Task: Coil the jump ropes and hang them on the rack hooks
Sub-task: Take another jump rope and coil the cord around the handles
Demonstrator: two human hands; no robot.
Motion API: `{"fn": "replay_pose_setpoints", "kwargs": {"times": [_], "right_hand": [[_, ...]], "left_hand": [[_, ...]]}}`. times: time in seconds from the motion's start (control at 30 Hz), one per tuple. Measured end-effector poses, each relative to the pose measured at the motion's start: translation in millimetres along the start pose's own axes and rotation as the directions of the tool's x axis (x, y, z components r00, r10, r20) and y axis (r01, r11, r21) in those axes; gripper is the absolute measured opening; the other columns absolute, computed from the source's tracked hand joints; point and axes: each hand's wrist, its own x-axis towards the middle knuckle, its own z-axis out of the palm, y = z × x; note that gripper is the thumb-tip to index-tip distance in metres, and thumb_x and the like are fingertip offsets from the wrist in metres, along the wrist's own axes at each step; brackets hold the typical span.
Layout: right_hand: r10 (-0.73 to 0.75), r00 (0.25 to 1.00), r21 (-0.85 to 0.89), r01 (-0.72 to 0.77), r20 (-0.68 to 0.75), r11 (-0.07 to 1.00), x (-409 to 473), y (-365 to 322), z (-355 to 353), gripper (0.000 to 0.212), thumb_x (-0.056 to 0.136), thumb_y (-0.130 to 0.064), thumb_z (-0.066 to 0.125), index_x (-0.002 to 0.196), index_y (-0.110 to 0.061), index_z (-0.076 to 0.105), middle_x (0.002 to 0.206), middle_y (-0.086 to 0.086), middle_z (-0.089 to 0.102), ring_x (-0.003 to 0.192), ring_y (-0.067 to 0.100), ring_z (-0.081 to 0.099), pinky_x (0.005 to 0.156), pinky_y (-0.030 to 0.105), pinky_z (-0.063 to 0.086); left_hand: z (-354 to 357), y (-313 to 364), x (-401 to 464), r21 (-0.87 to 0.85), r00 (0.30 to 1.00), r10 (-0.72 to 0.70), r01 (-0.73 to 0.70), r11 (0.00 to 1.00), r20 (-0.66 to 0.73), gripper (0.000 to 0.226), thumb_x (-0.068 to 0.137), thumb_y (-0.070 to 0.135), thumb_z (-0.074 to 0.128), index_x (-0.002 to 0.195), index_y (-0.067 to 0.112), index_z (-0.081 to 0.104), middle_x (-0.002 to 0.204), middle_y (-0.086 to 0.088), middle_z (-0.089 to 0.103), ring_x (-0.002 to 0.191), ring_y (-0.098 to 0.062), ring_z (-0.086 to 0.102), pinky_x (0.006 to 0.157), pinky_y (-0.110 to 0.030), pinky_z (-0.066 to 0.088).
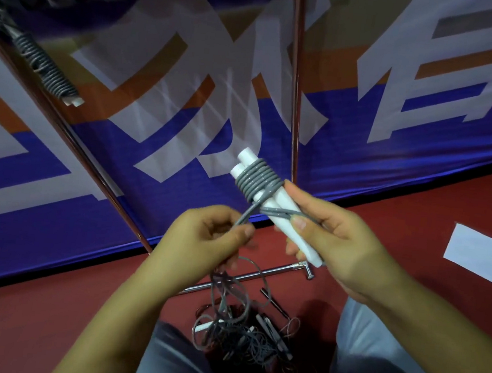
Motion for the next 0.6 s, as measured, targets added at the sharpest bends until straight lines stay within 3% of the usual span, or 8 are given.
{"fn": "replay_pose_setpoints", "kwargs": {"times": [0.13, 0.2, 0.3, 0.37, 0.47, 0.53, 0.6], "right_hand": [[0.001, 0.999, 0.056, 0.002, -0.052, 0.998, 4, -6, -6, 0.045, 0.095, 0.0, 0.046, 0.118, -0.038, 0.054, 0.085, -0.003, 0.072, 0.061, 0.008, 0.061, 0.055, 0.018, 0.047], [0.005, 0.999, 0.045, -0.002, -0.053, 0.999, 4, -7, -7, 0.045, 0.095, 0.0, 0.046, 0.118, -0.039, 0.054, 0.086, -0.004, 0.073, 0.061, 0.008, 0.062, 0.055, 0.017, 0.048], [0.004, 0.999, 0.025, -0.003, -0.049, 1.0, 2, -6, -6, 0.045, 0.095, -0.001, 0.047, 0.116, -0.04, 0.054, 0.085, -0.008, 0.073, 0.062, 0.008, 0.062, 0.057, 0.018, 0.049], [-0.007, 0.999, 0.021, 0.008, -0.039, 1.0, 0, -5, -4, 0.046, 0.094, 0.0, 0.048, 0.117, -0.04, 0.055, 0.086, -0.008, 0.072, 0.063, 0.008, 0.062, 0.057, 0.019, 0.049], [-0.013, 0.999, 0.024, 0.014, -0.04, 1.0, 2, -4, -4, 0.047, 0.094, 0.0, 0.047, 0.117, -0.04, 0.054, 0.089, -0.009, 0.072, 0.065, 0.008, 0.063, 0.058, 0.019, 0.049], [-0.005, 0.999, 0.026, 0.007, -0.042, 1.0, 4, -4, -3, 0.046, 0.095, 0.0, 0.047, 0.117, -0.04, 0.054, 0.087, -0.008, 0.072, 0.064, 0.008, 0.063, 0.057, 0.019, 0.049], [0.005, 0.999, 0.037, -0.004, -0.04, 0.999, 6, -4, -4, 0.045, 0.095, 0.0, 0.047, 0.117, -0.038, 0.054, 0.083, -0.005, 0.071, 0.063, 0.008, 0.062, 0.056, 0.019, 0.048]], "left_hand": [[-9, -6, 4, -0.239, 0.977, -0.099, 0.143, 0.96, 0.187, 0.012, 0.092, 0.005, 0.052, 0.095, -0.001, 0.062, 0.076, -0.015, 0.072, 0.029, -0.01, 0.04, 0.033, -0.015, 0.031], [-12, -9, 6, -0.415, 0.957, -0.079, 0.195, 0.889, 0.279, 0.02, 0.089, 0.008, 0.056, 0.104, -0.001, 0.065, 0.064, -0.015, 0.067, 0.026, -0.005, 0.028, 0.033, -0.012, 0.024], [-17, -14, 5, -0.509, 0.902, 0.017, 0.228, 0.83, 0.432, 0.042, 0.081, 0.037, 0.07, 0.115, 0.012, 0.068, 0.04, 0.0, 0.045, 0.028, -0.002, 0.024, 0.035, -0.013, 0.025], [-18, -13, 5, -0.507, 0.871, 0.013, 0.273, 0.818, 0.491, 0.061, 0.074, 0.063, 0.067, 0.117, 0.019, 0.068, 0.035, 0.004, 0.037, 0.027, -0.002, 0.023, 0.035, -0.012, 0.026], [-12, -10, 7, -0.472, 0.919, -0.063, 0.258, 0.843, 0.39, 0.057, 0.075, 0.067, 0.056, 0.106, 0.023, 0.073, 0.033, 0.003, 0.034, 0.027, -0.004, 0.021, 0.035, -0.012, 0.025], [-6, -11, 8, -0.416, 0.963, -0.03, 0.144, 0.898, 0.269, 0.042, 0.08, 0.052, 0.053, 0.096, 0.021, 0.076, 0.037, 0.0, 0.043, 0.029, -0.006, 0.026, 0.038, -0.014, 0.027], [1, -11, 9, -0.399, 0.984, 0.023, 0.05, 0.915, 0.176, 0.025, 0.087, 0.033, 0.059, 0.087, 0.017, 0.078, 0.054, -0.003, 0.061, 0.037, -0.008, 0.041, 0.044, -0.017, 0.034]]}}
